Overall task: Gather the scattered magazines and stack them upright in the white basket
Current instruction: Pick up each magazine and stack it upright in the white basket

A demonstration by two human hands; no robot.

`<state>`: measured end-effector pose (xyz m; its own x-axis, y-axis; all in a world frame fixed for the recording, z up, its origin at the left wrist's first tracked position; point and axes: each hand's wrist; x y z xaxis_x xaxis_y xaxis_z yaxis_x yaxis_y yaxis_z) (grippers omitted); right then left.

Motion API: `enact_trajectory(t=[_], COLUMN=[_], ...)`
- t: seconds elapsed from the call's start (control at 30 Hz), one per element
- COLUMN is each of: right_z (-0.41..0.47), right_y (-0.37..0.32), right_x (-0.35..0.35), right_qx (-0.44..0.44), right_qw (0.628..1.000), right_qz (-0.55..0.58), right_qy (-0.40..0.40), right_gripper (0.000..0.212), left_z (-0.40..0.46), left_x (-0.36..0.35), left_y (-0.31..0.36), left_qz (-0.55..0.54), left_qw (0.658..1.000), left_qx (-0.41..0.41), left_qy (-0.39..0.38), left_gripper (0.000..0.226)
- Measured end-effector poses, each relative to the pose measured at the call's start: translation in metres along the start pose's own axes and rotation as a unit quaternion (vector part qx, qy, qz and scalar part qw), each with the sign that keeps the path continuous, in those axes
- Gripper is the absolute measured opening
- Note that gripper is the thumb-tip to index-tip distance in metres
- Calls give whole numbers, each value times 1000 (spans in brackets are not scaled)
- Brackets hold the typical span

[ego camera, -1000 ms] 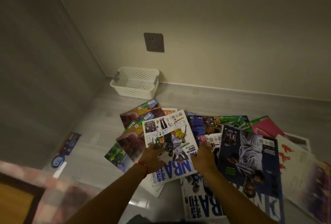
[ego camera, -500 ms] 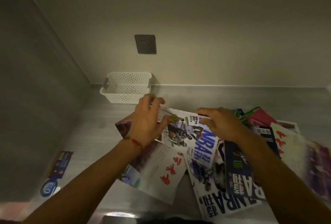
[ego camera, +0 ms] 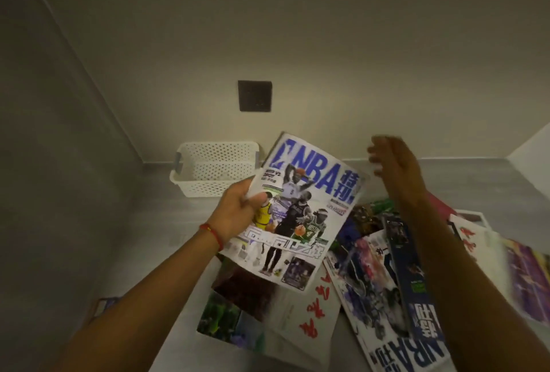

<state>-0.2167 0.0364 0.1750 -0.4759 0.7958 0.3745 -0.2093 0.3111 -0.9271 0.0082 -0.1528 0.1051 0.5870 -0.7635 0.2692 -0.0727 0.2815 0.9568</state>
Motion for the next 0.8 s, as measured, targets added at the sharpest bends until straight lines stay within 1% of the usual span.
enact_trajectory(t=[0.03,0.07,0.1,0.13,0.17,0.2,0.23,0.27,0.3,0.37,0.4,0.47,0.53,0.6,0.67,0.7,0.8], right_z=[-4,-10,-17,-25,-31,-33,-33,-29,-22,-7,2,19,39,60,79,88,105], right_y=[11,19,23,22,19,16,12,6,-2,-26,-39,-66,-88,-104,-111,-111,-99], right_x=[-12,-28,-45,-61,-77,-92,-105,-115,-124,-138,-145,-157,-168,-180,-196,-204,-228], right_qx=[-100,-183,-237,-260,-251,-212,-150,-77,-10,92,128,184,199,188,170,153,80], right_qw=[992,972,949,932,926,937,957,977,986,977,968,958,961,969,975,979,993], right_qz=[72,130,170,194,211,207,171,97,15,-122,-161,-192,-181,-154,-137,-126,-71], right_qy=[-27,-73,-124,-164,-185,-187,-181,-171,-163,-151,-142,-110,-70,-47,-46,-53,-53], right_gripper=[58,59,56,49,41,34,27,24,23,22,22,23,21,19,21,22,21], left_z=[-2,-4,-6,-9,-12,-13,-14,-14,-10,2,9,27,46,69,92,101,117], left_x=[11,22,32,42,51,61,70,78,88,107,116,135,157,182,208,218,226], left_y=[-1,-1,-2,-3,-4,-5,-5,-6,-10,-18,-18,-14,-5,1,-3,-9,-27], left_qz=[-24,-45,-56,-64,-74,-86,-86,-85,-83,-72,-62,-28,28,121,201,204,161], left_qw=[1000,998,997,996,995,993,992,991,990,986,984,983,980,964,948,948,952], left_qx=[13,25,35,43,50,57,63,71,78,83,72,28,-10,-26,0,25,71], left_qy=[15,26,34,39,46,55,63,73,87,129,148,178,197,234,248,245,250], left_gripper=[30,28,26,24,23,22,22,22,23,23,24,27,23,17,22,22,16])
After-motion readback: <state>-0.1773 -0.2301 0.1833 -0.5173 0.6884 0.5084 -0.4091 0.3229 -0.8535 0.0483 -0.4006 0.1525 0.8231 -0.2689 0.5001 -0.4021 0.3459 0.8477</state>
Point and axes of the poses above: each hand's wrist, its own z-axis towards the middle knuckle, its own x-axis out of the back of the hand, y = z × x, and after that the axes turned 6 degrees about -x, right-handed
